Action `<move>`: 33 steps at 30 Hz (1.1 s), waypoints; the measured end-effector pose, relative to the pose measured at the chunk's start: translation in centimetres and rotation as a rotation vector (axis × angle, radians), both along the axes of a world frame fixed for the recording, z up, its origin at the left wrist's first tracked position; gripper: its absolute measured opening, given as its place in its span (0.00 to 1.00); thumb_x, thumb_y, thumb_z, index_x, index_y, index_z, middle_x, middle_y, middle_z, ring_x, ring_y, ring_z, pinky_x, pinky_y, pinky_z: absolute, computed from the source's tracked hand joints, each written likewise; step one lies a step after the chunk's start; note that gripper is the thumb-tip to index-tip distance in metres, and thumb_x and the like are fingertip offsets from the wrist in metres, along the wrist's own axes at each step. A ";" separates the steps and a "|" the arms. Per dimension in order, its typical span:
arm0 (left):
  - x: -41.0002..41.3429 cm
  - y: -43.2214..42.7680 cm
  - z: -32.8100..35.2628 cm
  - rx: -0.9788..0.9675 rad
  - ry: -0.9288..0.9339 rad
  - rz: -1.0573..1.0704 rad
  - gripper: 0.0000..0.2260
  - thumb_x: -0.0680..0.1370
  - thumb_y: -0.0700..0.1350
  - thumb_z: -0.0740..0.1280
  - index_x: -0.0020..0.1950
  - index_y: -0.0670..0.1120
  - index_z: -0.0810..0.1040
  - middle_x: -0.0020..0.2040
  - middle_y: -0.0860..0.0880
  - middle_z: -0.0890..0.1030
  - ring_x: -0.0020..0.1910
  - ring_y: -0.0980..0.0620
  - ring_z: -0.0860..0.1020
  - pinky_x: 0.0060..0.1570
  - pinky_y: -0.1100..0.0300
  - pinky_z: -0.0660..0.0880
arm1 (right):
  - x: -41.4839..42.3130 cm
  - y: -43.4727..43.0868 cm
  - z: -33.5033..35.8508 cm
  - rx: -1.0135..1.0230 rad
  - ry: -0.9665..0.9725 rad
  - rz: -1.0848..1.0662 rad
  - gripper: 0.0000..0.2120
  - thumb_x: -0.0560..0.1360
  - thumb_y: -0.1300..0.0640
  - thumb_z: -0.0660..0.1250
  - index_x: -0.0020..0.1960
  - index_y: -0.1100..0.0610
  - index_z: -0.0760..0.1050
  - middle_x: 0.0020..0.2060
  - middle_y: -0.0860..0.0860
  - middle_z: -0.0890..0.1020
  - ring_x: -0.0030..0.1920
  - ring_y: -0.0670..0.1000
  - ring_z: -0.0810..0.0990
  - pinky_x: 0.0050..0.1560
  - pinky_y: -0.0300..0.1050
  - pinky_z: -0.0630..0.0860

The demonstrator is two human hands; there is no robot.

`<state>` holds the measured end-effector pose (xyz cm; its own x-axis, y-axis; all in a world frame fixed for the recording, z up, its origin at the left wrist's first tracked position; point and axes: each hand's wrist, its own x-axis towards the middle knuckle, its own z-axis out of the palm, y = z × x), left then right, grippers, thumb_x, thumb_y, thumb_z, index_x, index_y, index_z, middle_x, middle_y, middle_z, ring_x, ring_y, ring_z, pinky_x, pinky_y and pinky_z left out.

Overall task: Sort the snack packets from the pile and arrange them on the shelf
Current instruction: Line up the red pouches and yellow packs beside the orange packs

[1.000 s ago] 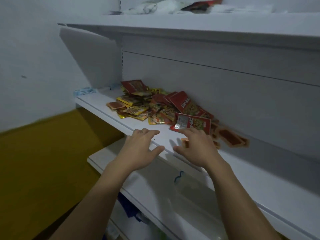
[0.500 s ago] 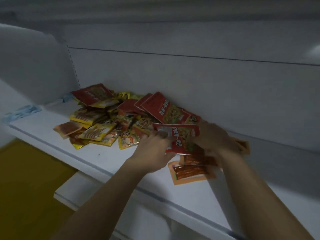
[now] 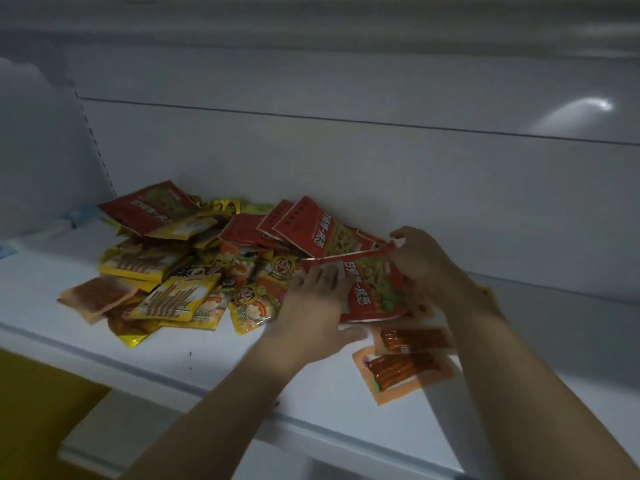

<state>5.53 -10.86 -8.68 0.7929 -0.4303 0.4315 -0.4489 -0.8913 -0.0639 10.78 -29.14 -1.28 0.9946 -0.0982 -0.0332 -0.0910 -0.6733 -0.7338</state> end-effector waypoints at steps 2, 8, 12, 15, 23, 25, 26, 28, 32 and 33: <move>0.2 0.5 0.3 -0.034 -0.048 0.010 0.38 0.67 0.69 0.68 0.69 0.45 0.74 0.62 0.43 0.79 0.60 0.41 0.77 0.55 0.46 0.76 | -0.6 1.1 1.9 0.370 0.056 -0.015 0.23 0.75 0.67 0.64 0.70 0.59 0.70 0.52 0.58 0.79 0.43 0.54 0.82 0.37 0.46 0.81; 1.8 3.7 3.3 -0.493 -0.201 -0.005 0.14 0.77 0.51 0.63 0.55 0.44 0.80 0.44 0.44 0.81 0.39 0.40 0.79 0.33 0.52 0.75 | -1.9 5.7 7.8 0.846 -0.016 0.107 0.13 0.80 0.67 0.60 0.64 0.63 0.72 0.36 0.59 0.76 0.33 0.57 0.83 0.37 0.52 0.82; 3.3 7.5 5.0 -0.847 0.031 -0.009 0.15 0.79 0.51 0.65 0.62 0.44 0.77 0.49 0.48 0.84 0.47 0.45 0.82 0.44 0.52 0.79 | -1.4 8.0 8.0 0.797 -0.100 0.084 0.12 0.80 0.58 0.65 0.62 0.60 0.72 0.46 0.58 0.79 0.41 0.56 0.84 0.39 0.50 0.83; 4.4 9.9 5.9 -1.005 0.158 0.011 0.16 0.80 0.50 0.67 0.65 0.45 0.75 0.53 0.53 0.80 0.52 0.54 0.78 0.51 0.59 0.73 | -1.0 9.4 6.4 0.601 -0.112 -0.001 0.21 0.78 0.56 0.69 0.69 0.59 0.69 0.48 0.57 0.81 0.38 0.52 0.83 0.32 0.43 0.80; 7.5 13.6 6.3 -1.087 0.340 0.019 0.09 0.79 0.49 0.69 0.58 0.49 0.76 0.52 0.52 0.79 0.54 0.49 0.78 0.54 0.53 0.74 | 1.7 12.2 -0.8 -0.308 -0.152 0.019 0.22 0.71 0.40 0.70 0.58 0.54 0.79 0.52 0.53 0.83 0.53 0.56 0.81 0.48 0.44 0.72; 7.9 13.9 6.0 -1.131 0.376 0.010 0.09 0.79 0.48 0.69 0.58 0.50 0.77 0.52 0.53 0.80 0.54 0.49 0.79 0.54 0.54 0.74 | 1.9 12.6 -1.9 -0.354 -0.158 -0.017 0.38 0.61 0.29 0.65 0.66 0.47 0.73 0.60 0.51 0.80 0.60 0.56 0.78 0.57 0.49 0.73; 8.2 14.1 5.6 -1.164 0.396 0.020 0.10 0.79 0.48 0.69 0.59 0.50 0.77 0.52 0.52 0.80 0.54 0.49 0.79 0.54 0.54 0.74 | 2.6 12.5 -3.0 -0.336 -0.153 -0.045 0.45 0.56 0.25 0.63 0.68 0.45 0.70 0.63 0.50 0.79 0.63 0.57 0.77 0.61 0.54 0.73; 8.5 14.3 4.6 -1.199 0.418 0.056 0.11 0.79 0.48 0.69 0.60 0.49 0.78 0.54 0.51 0.81 0.56 0.48 0.79 0.56 0.52 0.75 | 3.1 12.6 -4.2 -0.348 -0.167 -0.071 0.46 0.59 0.25 0.66 0.72 0.45 0.65 0.66 0.50 0.75 0.66 0.58 0.74 0.65 0.59 0.71; 9.1 14.5 2.8 -1.269 0.424 0.097 0.15 0.79 0.49 0.70 0.64 0.46 0.78 0.57 0.49 0.82 0.57 0.47 0.79 0.58 0.51 0.76 | 2.4 12.5 -4.6 -0.569 -0.289 -0.099 0.30 0.75 0.49 0.68 0.75 0.48 0.64 0.67 0.52 0.74 0.67 0.57 0.72 0.67 0.55 0.69; 9.1 14.6 2.6 -1.281 0.424 0.096 0.15 0.79 0.49 0.70 0.64 0.46 0.79 0.57 0.49 0.82 0.57 0.47 0.79 0.58 0.51 0.76 | 2.2 12.3 -4.4 -0.593 -0.344 -0.103 0.25 0.76 0.54 0.66 0.72 0.49 0.68 0.64 0.53 0.76 0.65 0.57 0.75 0.64 0.52 0.71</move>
<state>14.68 3.71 -6.12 0.9679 0.1508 0.2010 -0.1597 -0.2482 0.9554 12.98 -16.87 -5.70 0.9238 -0.0970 0.3705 -0.0042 -0.9699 -0.2435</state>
